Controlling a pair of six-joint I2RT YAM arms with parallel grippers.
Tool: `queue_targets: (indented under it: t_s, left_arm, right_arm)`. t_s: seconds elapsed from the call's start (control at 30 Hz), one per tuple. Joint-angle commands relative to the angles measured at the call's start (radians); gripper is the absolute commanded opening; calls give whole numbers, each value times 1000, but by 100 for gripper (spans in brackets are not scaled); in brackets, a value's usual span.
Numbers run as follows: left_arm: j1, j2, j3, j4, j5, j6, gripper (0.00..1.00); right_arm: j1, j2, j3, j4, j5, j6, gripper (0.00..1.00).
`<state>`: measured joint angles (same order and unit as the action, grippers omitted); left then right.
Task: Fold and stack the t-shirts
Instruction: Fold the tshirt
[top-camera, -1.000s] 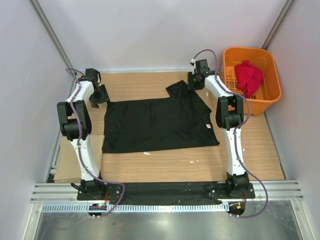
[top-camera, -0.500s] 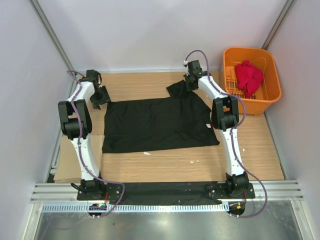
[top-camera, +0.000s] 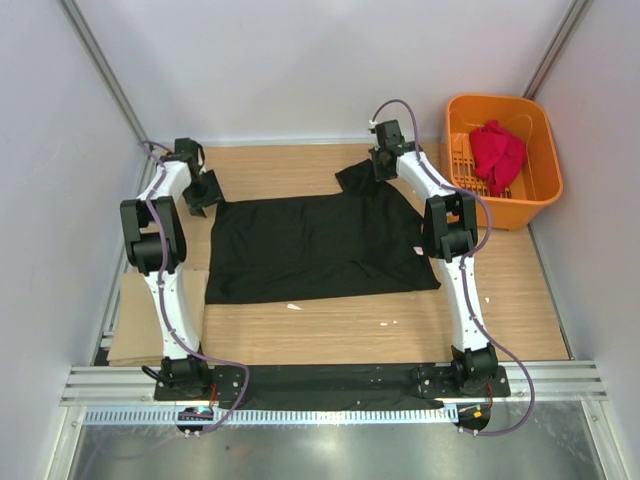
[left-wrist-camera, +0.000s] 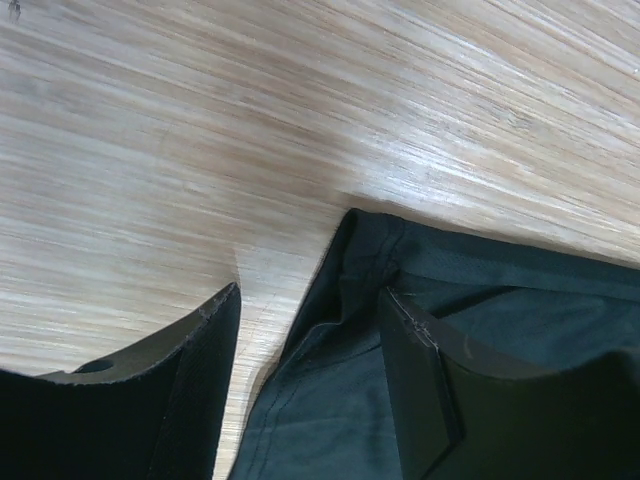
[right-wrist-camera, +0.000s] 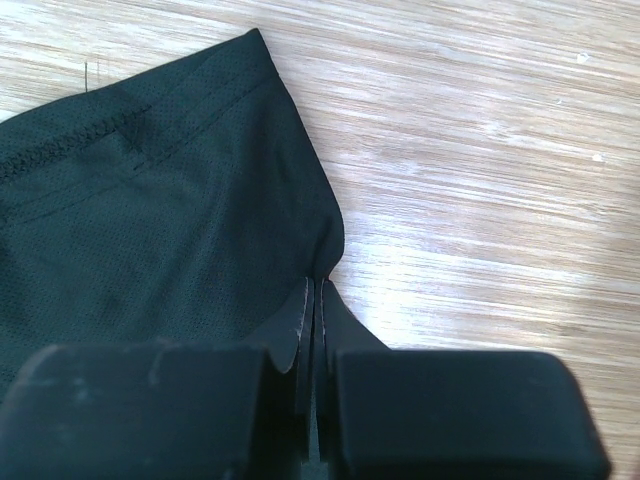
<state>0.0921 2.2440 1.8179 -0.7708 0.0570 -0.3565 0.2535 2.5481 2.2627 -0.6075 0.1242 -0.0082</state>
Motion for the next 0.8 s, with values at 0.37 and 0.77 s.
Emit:
queue_targets:
  t_s: [0.37, 0.77]
  left_arm:
    - [-14, 101, 135, -15, 55, -4, 50]
    - [-26, 126, 156, 11, 84, 17, 0]
  right_arm:
    - [-8, 4, 9, -34, -37, 28, 1]
    - [-16, -5, 15, -26, -24, 50, 1]
